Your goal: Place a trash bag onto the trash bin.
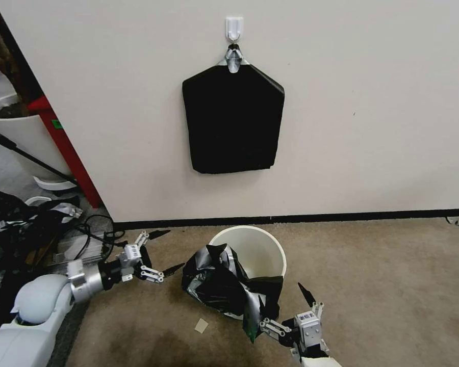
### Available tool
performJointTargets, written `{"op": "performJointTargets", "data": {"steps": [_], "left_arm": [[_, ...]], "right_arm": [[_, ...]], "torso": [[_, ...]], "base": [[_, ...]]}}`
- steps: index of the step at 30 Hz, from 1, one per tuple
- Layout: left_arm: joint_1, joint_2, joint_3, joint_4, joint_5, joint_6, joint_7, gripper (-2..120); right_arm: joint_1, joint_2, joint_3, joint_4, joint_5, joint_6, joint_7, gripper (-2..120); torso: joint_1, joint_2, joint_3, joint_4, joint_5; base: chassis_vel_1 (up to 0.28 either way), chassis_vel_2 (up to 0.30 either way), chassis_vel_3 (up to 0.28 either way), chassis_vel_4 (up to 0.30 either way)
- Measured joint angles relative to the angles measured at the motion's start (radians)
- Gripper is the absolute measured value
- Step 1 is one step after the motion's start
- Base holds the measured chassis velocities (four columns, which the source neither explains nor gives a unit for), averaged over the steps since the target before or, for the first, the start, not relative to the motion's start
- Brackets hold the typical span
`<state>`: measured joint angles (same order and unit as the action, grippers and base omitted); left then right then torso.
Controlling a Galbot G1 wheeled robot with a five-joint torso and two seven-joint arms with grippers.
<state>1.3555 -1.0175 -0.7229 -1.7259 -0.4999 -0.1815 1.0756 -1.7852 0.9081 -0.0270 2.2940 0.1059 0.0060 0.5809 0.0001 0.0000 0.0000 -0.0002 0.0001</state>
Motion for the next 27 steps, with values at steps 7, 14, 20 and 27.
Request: {"op": "performJointTargets", "data": {"steps": [7,14,20,27], "left_arm": [[0.044,-0.101,0.049,-0.114,-0.015,-0.074,-0.469,100],[0.062,-0.192,0.114,-0.235,-0.021,-0.06,-0.761,100],[0.073,-0.182,0.113,-0.257,-0.003,-0.039,-0.772,100],[0.082,-0.19,0.112,-0.262,0.021,-0.033,-0.785,100]], "right_arm": [[0.248,0.009,0.123,0.042,0.459,-0.223,-0.071,100],[0.57,0.042,0.105,-0.272,0.606,-0.461,-0.32,100],[0.722,0.077,0.091,-0.499,0.514,-0.489,-0.465,100],[0.783,0.079,0.099,-0.543,0.539,-0.642,-0.567,84]], "torso": [[0.0,0.0,0.0,0.0002,-0.0002],[0.0,0.0,0.0,0.0003,0.0004],[0.0,0.0,0.0,0.0003,0.0002],[0.0,0.0,0.0,0.0,-0.0001]], "base": [[0.0,0.0,0.0,0.0],[0.0,0.0,0.0,0.0],[0.0,0.0,0.0,0.0],[0.0,0.0,0.0,0.0]]}}
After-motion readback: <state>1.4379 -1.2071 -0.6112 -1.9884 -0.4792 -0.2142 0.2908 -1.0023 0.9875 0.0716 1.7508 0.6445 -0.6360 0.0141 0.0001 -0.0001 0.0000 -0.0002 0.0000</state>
